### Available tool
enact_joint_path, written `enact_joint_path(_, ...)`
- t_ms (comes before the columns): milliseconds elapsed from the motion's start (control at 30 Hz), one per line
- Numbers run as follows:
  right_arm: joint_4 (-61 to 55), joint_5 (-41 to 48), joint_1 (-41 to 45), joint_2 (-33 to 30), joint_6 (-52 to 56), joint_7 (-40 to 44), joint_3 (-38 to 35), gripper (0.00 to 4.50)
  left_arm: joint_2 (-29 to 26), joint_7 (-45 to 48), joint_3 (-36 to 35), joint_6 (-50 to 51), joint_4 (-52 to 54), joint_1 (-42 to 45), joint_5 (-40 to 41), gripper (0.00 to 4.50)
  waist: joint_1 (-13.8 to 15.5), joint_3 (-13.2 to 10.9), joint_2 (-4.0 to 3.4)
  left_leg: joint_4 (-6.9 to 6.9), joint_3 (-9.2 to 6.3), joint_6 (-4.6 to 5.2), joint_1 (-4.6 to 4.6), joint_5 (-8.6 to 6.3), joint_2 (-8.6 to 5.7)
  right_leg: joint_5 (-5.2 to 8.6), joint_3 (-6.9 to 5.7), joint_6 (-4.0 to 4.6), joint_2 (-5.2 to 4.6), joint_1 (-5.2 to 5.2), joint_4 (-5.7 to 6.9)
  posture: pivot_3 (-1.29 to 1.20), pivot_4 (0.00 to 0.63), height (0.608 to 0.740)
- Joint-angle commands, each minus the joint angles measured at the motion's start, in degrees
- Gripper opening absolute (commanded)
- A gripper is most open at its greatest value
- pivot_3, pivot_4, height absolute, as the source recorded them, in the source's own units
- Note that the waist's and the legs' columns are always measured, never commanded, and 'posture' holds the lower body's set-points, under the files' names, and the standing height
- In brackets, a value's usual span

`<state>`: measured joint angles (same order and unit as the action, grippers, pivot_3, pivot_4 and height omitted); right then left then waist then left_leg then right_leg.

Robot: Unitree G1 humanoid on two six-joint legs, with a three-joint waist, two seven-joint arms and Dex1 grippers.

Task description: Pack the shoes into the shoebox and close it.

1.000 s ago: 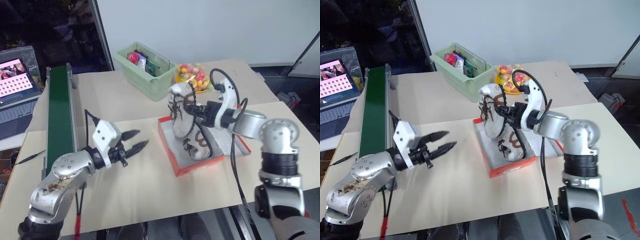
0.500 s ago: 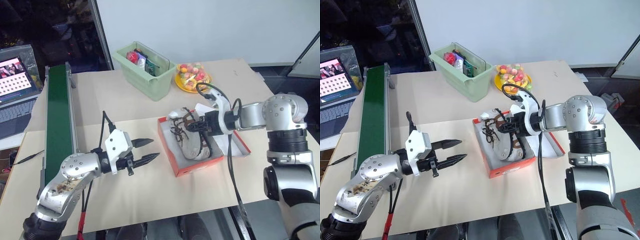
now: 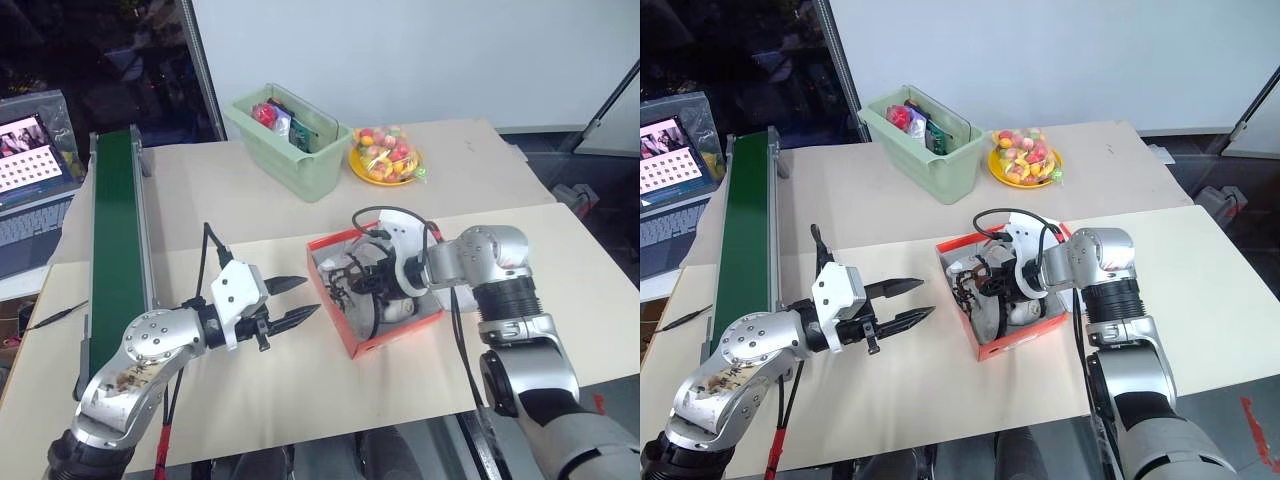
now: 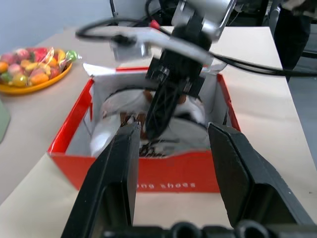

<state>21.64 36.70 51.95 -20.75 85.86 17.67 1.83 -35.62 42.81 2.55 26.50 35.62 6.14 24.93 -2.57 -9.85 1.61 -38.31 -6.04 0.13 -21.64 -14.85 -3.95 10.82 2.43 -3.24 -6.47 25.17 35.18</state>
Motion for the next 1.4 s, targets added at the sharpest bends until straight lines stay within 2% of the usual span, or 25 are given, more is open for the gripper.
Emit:
enact_joint_path(33,1.82,-3.46,1.61,0.39,-5.2,1.16,-0.47,0.5,-0.04,-0.73,-0.39,-0.12,2.37,0.21,0.3,2.3,-0.05,0.0,0.0,0.0,0.01,0.0,0.04,0.0,0.0,-0.01,0.0,0.02,0.01,-0.02,0.0,0.0,0.15,0.74)
enact_joint_path(67,2.16,-4.1,1.97,0.49,-5.88,1.21,-0.77,0.5,-0.14,-0.76,-0.33,-0.21,2.3,0.2,0.13,2.3,-0.08,0.0,0.0,0.0,0.02,0.0,0.08,0.0,0.01,-0.02,0.01,0.03,0.01,-0.04,0.0,0.0,0.15,0.74)
enact_joint_path(133,2.14,-4.72,2.65,0.67,-6.47,1.26,-1.85,1.35,-0.17,-0.78,-0.22,-0.28,2.1,0.36,0.12,2.37,-0.08,0.0,0.0,0.0,0.05,0.0,0.2,0.0,0.02,-0.04,0.02,0.06,0.03,-0.14,0.01,0.0,0.15,0.74)
enact_joint_path(333,-3.21,-5.16,4.49,0.32,-5.45,1.55,-3.64,3.24,-0.02,-0.47,0.51,-0.82,0.84,1.36,-0.36,2.37,0.09,0.0,-0.01,0.0,0.05,-0.01,0.18,0.0,0.01,-0.05,0.02,0.06,0.02,-0.12,0.01,0.0,0.15,0.74)
enact_joint_path(567,-16.65,-2.45,5.92,-1.74,3.06,1.01,-10.6,3.24,0.06,0.37,0.91,-1.65,-0.71,2.3,-0.53,2.37,0.21,0.0,-0.01,0.0,0.0,-0.01,-0.1,0.0,0.02,-0.05,-0.01,0.06,0.02,0.09,-0.01,0.0,0.15,0.74)
enact_joint_path(700,-23.64,-0.39,4.74,-2.74,5.44,2.17,-17.23,3.24,0.41,0.63,1.36,-2.11,-1.46,2.57,-0.78,2.37,0.26,0.0,-0.01,0.0,0.01,-0.01,-0.08,0.0,0.01,-0.05,-0.01,0.06,0.02,0.07,-0.01,0.0,0.15,0.74)
enact_joint_path(800,-36.05,13.32,-7.82,-8.83,6.55,9.56,-26.73,3.24,0.24,1.85,0.97,-1.99,-1.88,2.59,0.32,2.37,1.04,0.01,0.0,0.01,-0.03,0.0,-0.11,0.0,0.03,-0.04,-0.09,0.05,0.02,0.02,-0.08,0.0,0.15,0.74)
enact_joint_path(833,-39.64,15.8,-12.76,-10.53,6.64,10.81,-29.43,2.74,0.15,2.23,0.97,-2.07,-2.12,2.58,0.42,2.37,1.57,0.01,0.0,0.01,-0.11,0.04,-0.12,-0.03,0.04,-0.04,-0.2,0.04,0.02,-0.06,-0.1,0.0,0.15,0.74)
enact_joint_path(900,-46.57,16.42,-21.5,-13.23,6.56,12.03,-32.13,2.2,-0.05,2.95,1.06,-2.45,-2.66,2.65,0.2,2.37,2.17,0.02,0.0,0.0,-0.12,0.08,-0.26,-0.05,0.04,-0.04,-0.26,0.02,0.02,-0.06,-0.09,0.0,0.15,0.74)
enact_joint_path(967,-51.21,20.24,-27.41,-13.18,6.41,13.64,-36.17,1.46,-0.07,3.49,1.15,-2.76,-3.16,2.88,0.01,2.37,1.95,0.04,-0.06,-0.04,0.05,0.1,-0.3,-0.06,0.01,-0.08,-0.09,-0.04,-0.01,0.02,-0.06,0.0,0.15,0.74)
enact_joint_path(1000,-53.88,22.35,-30.48,-13.33,5.45,14.76,-37.48,1.24,-0.04,3.74,1.21,-2.89,-3.44,3.0,-0.04,2.37,1.51,0.04,-0.07,-0.07,0.08,0.1,-0.28,-0.06,0.0,-0.08,-0.07,-0.05,-0.02,0.01,-0.09,0.0,0.15,0.74)
enact_joint_path(1100,-62.25,21.91,-41.41,-15.71,0.53,15.98,-36.99,0.19,0.1,4.33,1.77,-3.29,-4.19,3.56,-0.21,2.37,1.45,0.06,-0.12,-0.15,0.28,0.12,0.12,-0.07,0.13,-0.07,0.08,-0.07,0.07,-0.26,-0.12,0.0,0.15,0.74)
enact_joint_path(1133,-63.88,20.2,-45.0,-15.75,-1.07,15.07,-36.22,0.04,0.13,4.49,1.9,-3.24,-4.23,3.83,-0.09,2.37,1.46,0.06,-0.13,-0.14,0.34,0.12,0.36,-0.08,0.23,-0.07,0.08,-0.07,0.16,-0.56,-0.17,0.0,0.15,0.74)
enact_joint_path(1167,-64.95,18.62,-48.21,-15.63,-2.7,14.19,-35.26,0.04,0.12,4.63,1.97,-3.16,-4.23,4.0,0.05,2.37,1.62,0.08,-0.12,-0.12,0.34,0.15,0.58,-0.11,0.3,0.25,0.02,-0.54,0.19,-0.89,-0.26,0.0,0.15,0.74)
enact_joint_path(1200,-65.62,16.49,-51.21,-15.93,-4.62,13.22,-33.37,0.04,0.03,4.88,2.01,-3.17,-4.26,4.12,0.17,2.37,1.66,0.08,-0.11,-0.12,0.32,0.16,0.74,-0.12,0.38,0.36,-0.05,-0.61,0.23,-1.12,-0.29,0.0,0.15,0.74)
enact_joint_path(1267,-65.19,12.22,-55.44,-15.98,-7.68,10.63,-29.32,0.04,-0.12,5.25,2.15,-3.29,-4.39,4.26,0.22,2.37,1.63,0.1,-0.11,-0.21,0.39,0.15,0.73,-0.12,0.53,0.36,0.03,-0.62,0.23,-1.11,-0.29,0.0,0.15,0.74)
enact_joint_path(1400,-57.06,-3.22,-61.15,-16.46,-18.79,2.78,-17.42,0.04,-0.07,5.89,2.48,-3.12,-4.81,5.23,0.21,2.37,1.57,0.11,-0.11,-0.41,0.45,0.13,0.7,-0.13,0.54,0.34,0.08,-0.61,0.23,-1.07,-0.22,0.0,0.15,0.74)
